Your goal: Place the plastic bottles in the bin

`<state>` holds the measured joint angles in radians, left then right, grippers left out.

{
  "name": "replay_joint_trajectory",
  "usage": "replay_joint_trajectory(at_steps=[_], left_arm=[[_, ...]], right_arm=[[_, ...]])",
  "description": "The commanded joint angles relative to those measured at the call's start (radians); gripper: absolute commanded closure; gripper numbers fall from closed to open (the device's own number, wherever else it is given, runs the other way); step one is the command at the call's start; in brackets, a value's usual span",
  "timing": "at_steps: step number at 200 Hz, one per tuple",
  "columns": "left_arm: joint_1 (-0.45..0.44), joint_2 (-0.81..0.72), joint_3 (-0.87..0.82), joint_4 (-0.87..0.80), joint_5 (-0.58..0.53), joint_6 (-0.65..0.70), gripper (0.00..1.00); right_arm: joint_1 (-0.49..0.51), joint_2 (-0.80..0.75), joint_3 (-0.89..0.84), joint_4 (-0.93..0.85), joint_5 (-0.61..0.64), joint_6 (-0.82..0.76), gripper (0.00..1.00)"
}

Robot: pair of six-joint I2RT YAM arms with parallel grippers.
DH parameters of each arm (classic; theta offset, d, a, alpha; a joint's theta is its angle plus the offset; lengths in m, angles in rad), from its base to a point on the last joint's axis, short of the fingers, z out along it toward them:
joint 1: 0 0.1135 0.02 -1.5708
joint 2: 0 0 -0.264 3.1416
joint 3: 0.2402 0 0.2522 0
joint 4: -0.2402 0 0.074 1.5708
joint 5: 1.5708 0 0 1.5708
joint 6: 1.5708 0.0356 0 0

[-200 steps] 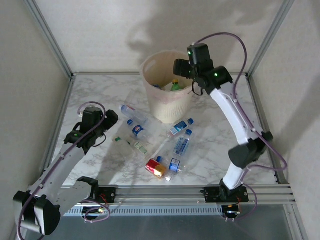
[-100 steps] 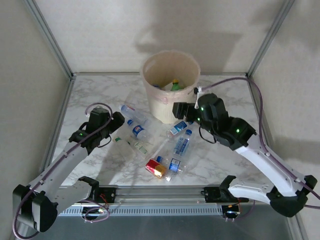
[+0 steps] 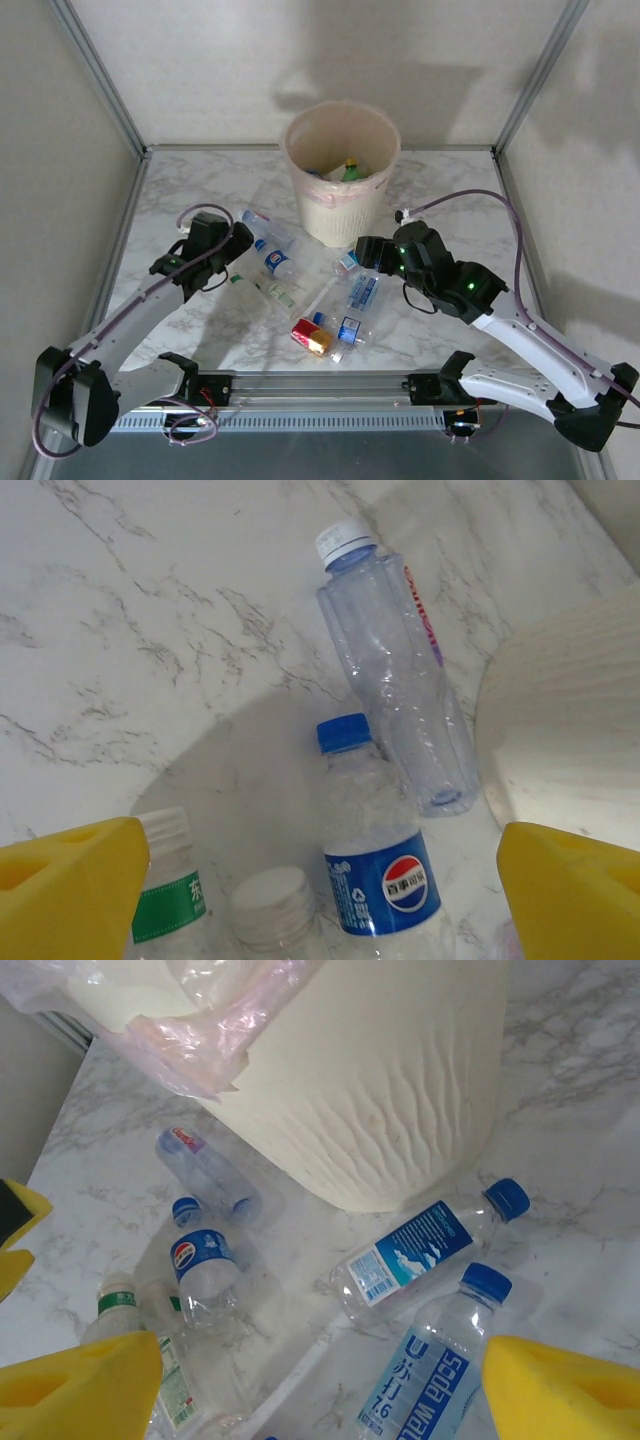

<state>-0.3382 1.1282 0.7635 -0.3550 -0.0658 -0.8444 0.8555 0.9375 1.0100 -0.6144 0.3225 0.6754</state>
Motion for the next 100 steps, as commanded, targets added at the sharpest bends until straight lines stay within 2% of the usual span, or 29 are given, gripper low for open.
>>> replay_joint_trajectory(at_steps=[1,49,100], left_arm=[[-0.008,0.082,0.065,0.057,-0.043,-0.023,0.10],[-0.005,0.297,0.217,0.088,-0.034,-0.029,0.12],[0.007,0.459,0.315,0.107,0.001,-0.048,0.15]], right_arm=[[0.008,-0.031,-0.022,0.004,0.035,0.035,0.16],[0.009,-0.038,-0.042,-0.023,0.048,0.051,0.18],[0.008,-0.058,-0.079,-0.027,0.055,0.076,0.19]])
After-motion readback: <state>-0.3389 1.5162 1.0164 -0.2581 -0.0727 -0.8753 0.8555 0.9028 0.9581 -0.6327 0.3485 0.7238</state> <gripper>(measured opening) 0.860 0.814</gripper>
